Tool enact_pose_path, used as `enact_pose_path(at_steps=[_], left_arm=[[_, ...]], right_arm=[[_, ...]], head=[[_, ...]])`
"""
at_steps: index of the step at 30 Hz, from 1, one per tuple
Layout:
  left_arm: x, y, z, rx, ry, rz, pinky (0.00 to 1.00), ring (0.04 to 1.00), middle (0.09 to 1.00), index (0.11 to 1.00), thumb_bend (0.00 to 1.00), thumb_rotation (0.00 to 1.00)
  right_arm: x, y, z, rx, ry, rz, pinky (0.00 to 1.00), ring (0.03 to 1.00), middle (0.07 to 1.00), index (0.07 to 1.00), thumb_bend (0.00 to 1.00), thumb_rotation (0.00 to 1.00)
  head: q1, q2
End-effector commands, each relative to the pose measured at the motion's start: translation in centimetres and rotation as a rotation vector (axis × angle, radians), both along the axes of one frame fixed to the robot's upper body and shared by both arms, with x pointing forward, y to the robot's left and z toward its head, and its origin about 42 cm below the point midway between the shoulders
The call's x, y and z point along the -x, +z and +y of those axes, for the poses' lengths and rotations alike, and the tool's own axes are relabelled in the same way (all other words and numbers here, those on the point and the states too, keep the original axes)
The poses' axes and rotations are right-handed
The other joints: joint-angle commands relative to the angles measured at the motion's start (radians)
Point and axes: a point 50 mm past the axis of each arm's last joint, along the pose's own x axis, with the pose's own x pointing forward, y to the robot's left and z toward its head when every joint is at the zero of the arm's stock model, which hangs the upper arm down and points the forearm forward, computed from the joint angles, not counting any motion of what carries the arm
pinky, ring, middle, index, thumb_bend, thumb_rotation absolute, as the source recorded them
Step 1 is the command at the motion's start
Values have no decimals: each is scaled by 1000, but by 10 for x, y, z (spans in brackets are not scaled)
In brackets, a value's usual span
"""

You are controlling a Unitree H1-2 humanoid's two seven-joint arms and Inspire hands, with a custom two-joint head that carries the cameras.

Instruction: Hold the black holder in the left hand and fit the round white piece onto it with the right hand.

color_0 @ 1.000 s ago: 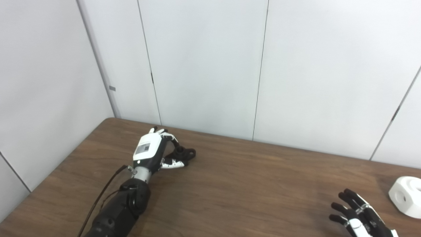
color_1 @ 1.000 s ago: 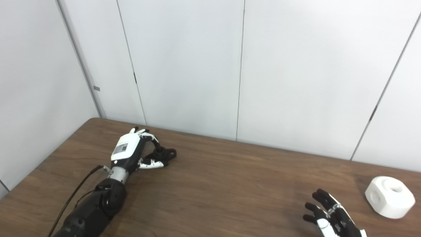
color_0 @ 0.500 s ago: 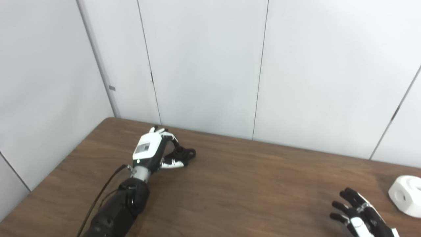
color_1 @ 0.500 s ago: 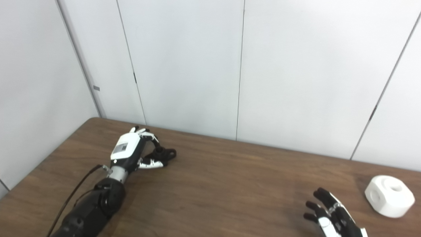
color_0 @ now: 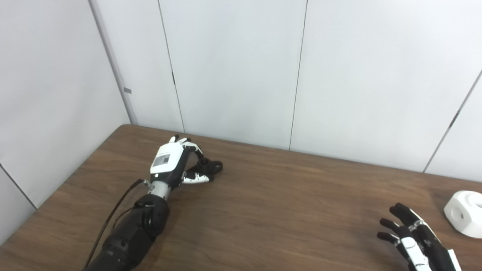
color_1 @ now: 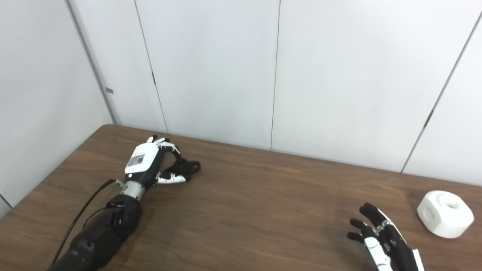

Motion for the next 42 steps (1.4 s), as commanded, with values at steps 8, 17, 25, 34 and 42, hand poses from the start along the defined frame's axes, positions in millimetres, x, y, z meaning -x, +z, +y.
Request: enact_pose_path(at_steps=[8,17,25,34,42], left_arm=[[7,1,-13,11,-44,-10,1000,888,721,483,524,52],[23,-13,-32,71,-95,22,1000,900,727,484,524,55],[36,-17,-53,126,-121,21,1000,899,726,483,524,55],[59,-16,-83,185,-181,5,1000,895,725,483,524,55],[80,-16,-113,213,-252,-10,1000,896,713,483,524,56]], right_arm=[[-5,25,4,6,11,-95,627,738,835,789,490,472],[-7,27,6,1,17,-97,612,732,830,781,512,487],[-7,28,9,-7,20,-96,609,726,826,784,507,481],[-5,31,16,-7,27,-102,613,727,819,777,513,482],[-3,34,24,-4,31,-115,604,712,821,772,496,490]], head=[[-14,31],[-19,37],[-37,43],[-75,46],[-117,46]])
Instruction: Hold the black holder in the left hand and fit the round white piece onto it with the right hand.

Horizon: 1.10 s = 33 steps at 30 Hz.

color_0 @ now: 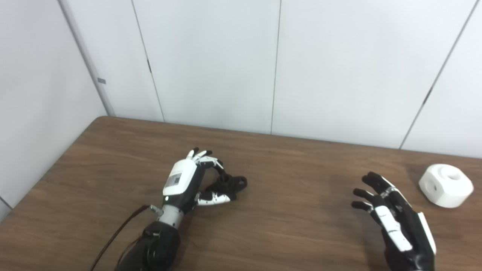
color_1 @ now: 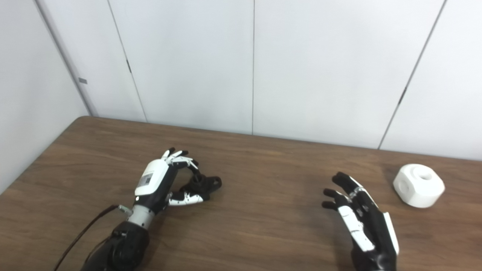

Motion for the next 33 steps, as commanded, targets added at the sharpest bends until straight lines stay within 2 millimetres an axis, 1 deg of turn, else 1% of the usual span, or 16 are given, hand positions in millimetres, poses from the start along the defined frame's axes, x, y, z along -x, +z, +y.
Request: enact_pose_path(at_steps=[1,5,8,11,15,19,27,31,33], left_arm=[[9,-4,-12,16,-30,-4,1000,896,713,483,524,56],[16,-6,-21,24,-71,-9,1000,894,713,483,523,53],[22,-7,-27,34,-102,-9,1000,885,708,482,523,54],[29,-7,-35,51,-130,8,1000,897,714,483,523,53],[36,-10,-43,60,-166,12,1000,901,715,482,523,52],[44,-13,-50,61,-199,27,1000,895,713,482,524,53],[58,-15,-60,69,-257,37,1000,879,704,482,523,53],[64,-16,-64,54,-280,50,1000,887,704,482,523,53],[67,-16,-66,48,-291,53,1000,889,703,482,523,54]], right_arm=[[-3,18,6,-8,5,-77,602,711,823,773,493,490],[-2,20,10,-7,5,-85,593,695,813,777,489,482],[-2,21,13,-6,3,-90,594,701,816,781,489,483],[-1,22,16,-12,4,-98,592,697,812,775,488,478],[0,25,21,-24,3,-98,592,695,810,763,507,466],[1,28,25,-21,-1,-105,603,706,823,770,507,482],[2,36,33,-34,-10,-121,586,670,801,757,485,454],[3,41,33,-17,-15,-132,575,677,811,764,482,466],[3,45,34,-17,-16,-140,573,686,810,767,469,464]], head=[[-10,2],[-41,3],[-54,5],[-69,5],[-103,12],[-121,17],[-171,38],[-179,48],[-186,61]])
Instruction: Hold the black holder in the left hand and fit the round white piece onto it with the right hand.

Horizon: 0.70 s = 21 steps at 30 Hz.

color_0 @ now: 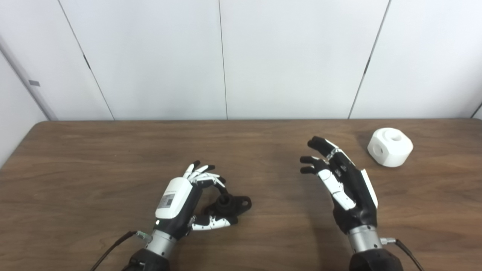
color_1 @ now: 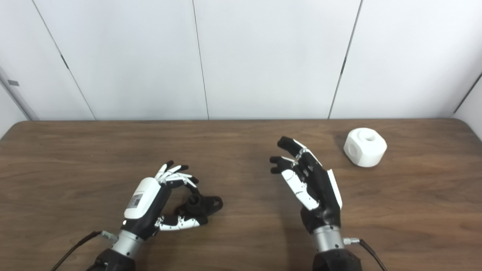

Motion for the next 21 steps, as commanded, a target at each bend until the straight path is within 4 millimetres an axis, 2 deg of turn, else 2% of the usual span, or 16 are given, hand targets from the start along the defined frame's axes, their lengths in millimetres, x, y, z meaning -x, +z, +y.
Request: enact_pose_path(at_steps=[1,10,14,21], left_arm=[[15,-10,-7,17,-37,16,1000,890,703,482,523,54],[24,-12,-12,-6,-82,43,1000,878,698,482,523,51],[23,-14,-9,-27,-84,52,1000,876,692,482,523,51],[19,-21,3,-85,-68,84,1000,878,697,482,523,50]], right_arm=[[-2,24,5,-13,8,-84,572,687,803,766,464,457],[0,43,9,-16,7,-106,558,670,756,752,490,455],[3,51,10,-3,14,-123,567,679,781,751,499,478],[7,64,11,9,3,-156,535,686,812,752,508,502]], head=[[-3,9],[-27,58],[-39,87],[-50,110]])
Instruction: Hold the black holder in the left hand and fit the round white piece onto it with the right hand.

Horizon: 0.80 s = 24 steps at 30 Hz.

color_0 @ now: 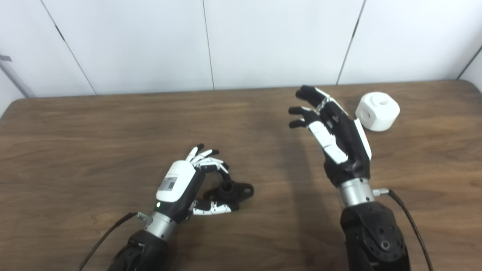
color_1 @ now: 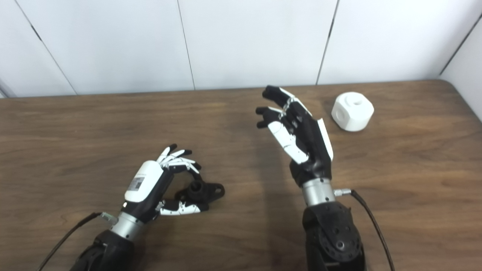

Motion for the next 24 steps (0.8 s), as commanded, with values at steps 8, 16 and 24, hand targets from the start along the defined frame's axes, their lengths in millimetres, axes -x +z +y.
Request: enact_pose_path(at_steps=[8,16,24], left_arm=[[2,-18,18,-46,15,62,1000,875,696,482,523,51],[-7,-26,27,-80,42,84,1000,873,697,482,523,51],[-12,-31,32,-79,66,98,1000,884,703,483,523,51]], right_arm=[[4,35,5,-38,13,-115,542,683,817,748,556,506],[9,40,3,-59,22,-115,582,711,838,764,546,502],[10,40,-3,-50,7,-121,593,732,842,770,545,505]], head=[[-7,29],[-7,29],[-14,16]])
